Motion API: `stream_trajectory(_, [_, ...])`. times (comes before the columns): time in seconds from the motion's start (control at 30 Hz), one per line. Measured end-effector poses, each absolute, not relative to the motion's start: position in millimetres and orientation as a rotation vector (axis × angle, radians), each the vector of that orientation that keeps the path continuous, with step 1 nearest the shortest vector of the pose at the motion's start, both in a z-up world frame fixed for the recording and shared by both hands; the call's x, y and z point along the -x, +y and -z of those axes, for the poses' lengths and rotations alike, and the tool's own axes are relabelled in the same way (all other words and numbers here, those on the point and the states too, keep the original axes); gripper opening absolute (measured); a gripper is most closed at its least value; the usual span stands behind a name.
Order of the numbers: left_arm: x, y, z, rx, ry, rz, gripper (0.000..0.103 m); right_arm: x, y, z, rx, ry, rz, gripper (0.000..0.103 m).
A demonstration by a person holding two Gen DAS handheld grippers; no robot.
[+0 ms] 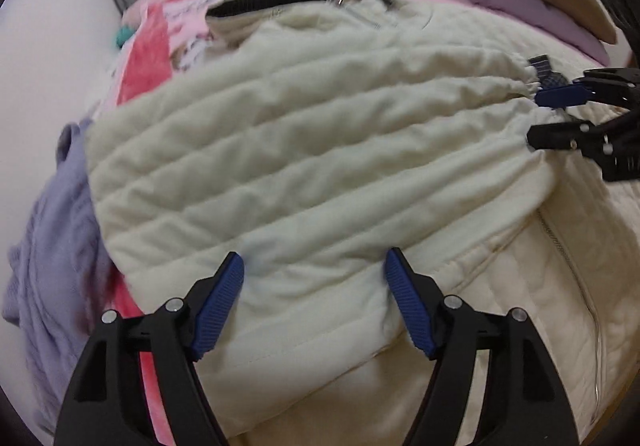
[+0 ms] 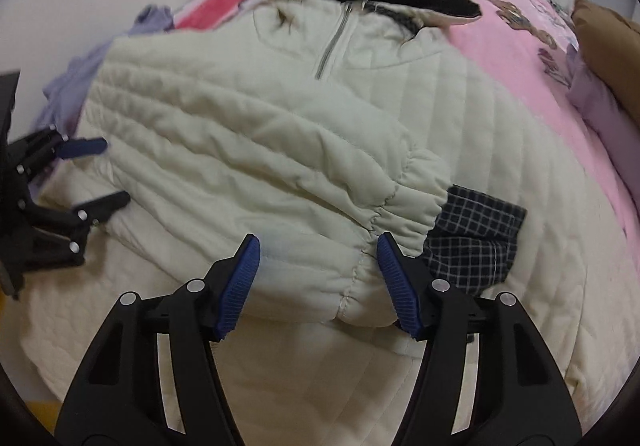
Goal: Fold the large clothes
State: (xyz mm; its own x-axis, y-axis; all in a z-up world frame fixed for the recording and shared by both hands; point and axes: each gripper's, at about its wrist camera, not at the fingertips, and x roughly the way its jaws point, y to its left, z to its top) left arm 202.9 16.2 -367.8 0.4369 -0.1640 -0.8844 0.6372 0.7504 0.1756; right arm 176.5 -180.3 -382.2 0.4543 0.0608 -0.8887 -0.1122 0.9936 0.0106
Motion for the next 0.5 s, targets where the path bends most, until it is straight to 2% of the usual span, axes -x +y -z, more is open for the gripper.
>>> stream_trajectory(0.07, [-203.0, 11.3, 372.8, -0.565, 1.001, 0.506, 0.074, -181.8, -173.7, 384.4, 0.093, 1.102, -0.106, 0.062])
stream_trajectory(0.17, [-205.2, 10.8, 365.4, -0.539, 1.010, 0.485, 0.074, -186.4, -181.7, 371.7, 0.007, 1.105, -0.136, 0.067])
stream_trajectory(0.4, [-216.1, 8.1, 293.1, -0.427, 0.927, 0.582, 0.074, -208.2, -234.4, 293.6, -0.242, 0.844, -0.220, 0.078])
stream_trajectory(0.5, [-258.8, -7.9, 263.4, -0.386, 0.867, 0.604, 0.083, -257.0, -264.1, 277.0, -0.276, 0.806, -0.208, 0.081])
